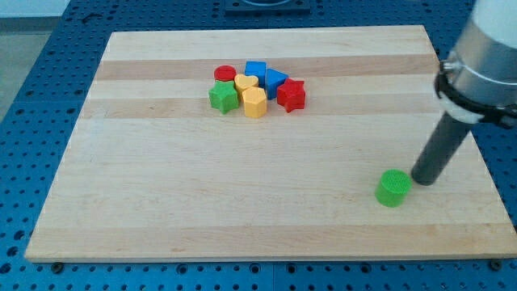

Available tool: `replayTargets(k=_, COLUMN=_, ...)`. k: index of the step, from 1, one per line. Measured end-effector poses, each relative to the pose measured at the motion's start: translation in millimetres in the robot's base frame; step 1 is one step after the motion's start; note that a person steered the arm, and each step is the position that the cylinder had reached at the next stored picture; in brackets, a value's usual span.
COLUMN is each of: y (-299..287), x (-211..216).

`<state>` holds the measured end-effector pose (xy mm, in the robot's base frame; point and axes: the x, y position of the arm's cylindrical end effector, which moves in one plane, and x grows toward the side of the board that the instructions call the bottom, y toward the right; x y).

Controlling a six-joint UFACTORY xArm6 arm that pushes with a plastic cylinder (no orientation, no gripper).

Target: Slide the green circle slightly left and up

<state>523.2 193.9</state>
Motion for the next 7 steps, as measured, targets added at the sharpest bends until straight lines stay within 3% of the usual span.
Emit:
replayTargets(k=1, y=-24.2, x=2.7)
replayTargets(k=5, y=-5.5, x=65.7)
replayTargets(k=6, y=-43.0, x=67.5)
replayTargets(k=7, y=-104.8, x=37.9)
